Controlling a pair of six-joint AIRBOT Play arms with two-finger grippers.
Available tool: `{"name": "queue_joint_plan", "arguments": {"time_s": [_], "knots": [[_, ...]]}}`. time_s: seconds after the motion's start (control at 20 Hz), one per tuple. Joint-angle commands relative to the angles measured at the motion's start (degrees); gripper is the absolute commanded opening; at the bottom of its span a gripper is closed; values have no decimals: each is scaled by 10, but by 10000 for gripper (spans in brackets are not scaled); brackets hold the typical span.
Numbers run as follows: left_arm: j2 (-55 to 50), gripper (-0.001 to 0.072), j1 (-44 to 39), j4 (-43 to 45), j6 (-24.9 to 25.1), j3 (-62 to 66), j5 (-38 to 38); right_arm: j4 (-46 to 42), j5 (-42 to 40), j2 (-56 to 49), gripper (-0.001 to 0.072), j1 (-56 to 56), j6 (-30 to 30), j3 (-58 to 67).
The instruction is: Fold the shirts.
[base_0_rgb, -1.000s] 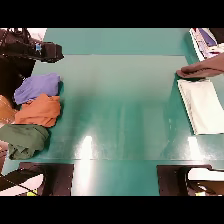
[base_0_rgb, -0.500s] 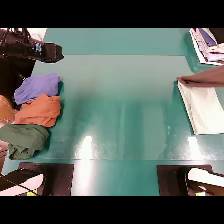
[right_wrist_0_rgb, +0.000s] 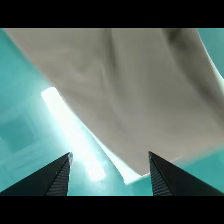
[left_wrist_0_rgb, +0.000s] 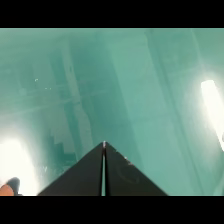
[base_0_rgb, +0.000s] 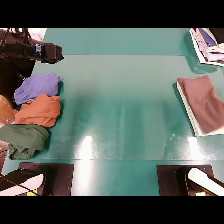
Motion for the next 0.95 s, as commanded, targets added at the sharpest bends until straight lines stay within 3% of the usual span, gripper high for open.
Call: {"name": "queue_joint_plan", "arguments": {"time_s": [0.0,0.2,0.45,0.6,0.9], "knots": [[0,24,0,0,0,0,-2,32,5,31,554,-26,0,-26],[0,24,0,-3,-1,0,-1,154,-3,56,554,22,-7,-26],[0,24,0,-3,-1,0,26,164,-55,74,529,184,-7,-26],[0,24,0,-3,-1,0,26,162,-71,75,33,277,-7,-26],[0,24,0,-3,-1,0,26,162,-83,75,19,357,-9,-26]]}}
